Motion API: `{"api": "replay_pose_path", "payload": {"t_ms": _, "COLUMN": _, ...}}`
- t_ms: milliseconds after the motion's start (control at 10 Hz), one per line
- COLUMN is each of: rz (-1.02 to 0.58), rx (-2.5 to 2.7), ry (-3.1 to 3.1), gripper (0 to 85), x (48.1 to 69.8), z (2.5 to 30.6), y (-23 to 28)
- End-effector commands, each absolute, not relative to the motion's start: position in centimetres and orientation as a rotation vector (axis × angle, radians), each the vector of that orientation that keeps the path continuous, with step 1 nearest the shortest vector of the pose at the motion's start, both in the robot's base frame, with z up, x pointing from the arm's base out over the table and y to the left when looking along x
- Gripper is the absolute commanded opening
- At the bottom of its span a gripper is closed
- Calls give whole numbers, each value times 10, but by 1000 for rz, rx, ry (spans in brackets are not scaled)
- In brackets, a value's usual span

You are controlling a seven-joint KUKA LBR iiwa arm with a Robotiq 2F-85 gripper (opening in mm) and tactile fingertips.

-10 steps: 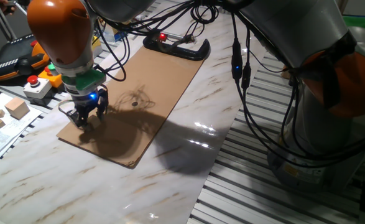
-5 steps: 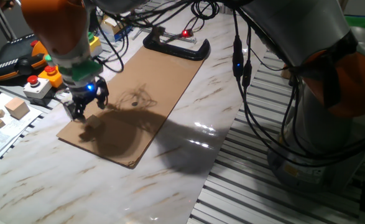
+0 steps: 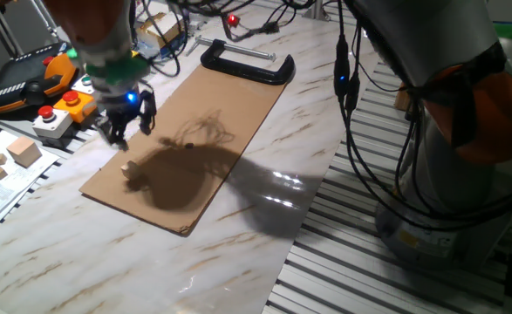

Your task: Hold a small block with the gripper and sweep it from left to right on the table

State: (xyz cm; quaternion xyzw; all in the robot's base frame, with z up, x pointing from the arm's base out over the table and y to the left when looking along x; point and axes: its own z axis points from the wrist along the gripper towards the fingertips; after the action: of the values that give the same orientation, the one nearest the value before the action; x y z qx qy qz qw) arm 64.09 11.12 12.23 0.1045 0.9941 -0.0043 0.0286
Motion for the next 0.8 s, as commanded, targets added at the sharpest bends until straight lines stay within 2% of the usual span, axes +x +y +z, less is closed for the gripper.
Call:
{"api": "replay_pose_path", "payload": {"t_ms": 0, "rz": -16, "rx": 304, "ry": 3074, "gripper": 420, "x": 640, "z": 130, "y": 102}}
{"api": "replay_pose_path", "payload": {"t_ms": 400, "rz": -36, "rx": 236, "ry": 3093, "gripper": 7, "x": 628, "z": 143, "y": 73}}
{"api": "replay_pose_path", "payload": {"t_ms": 700, "rz": -86, "rx": 182, "ry": 3105, "gripper": 7, "x": 614, "z": 148, "y": 64}}
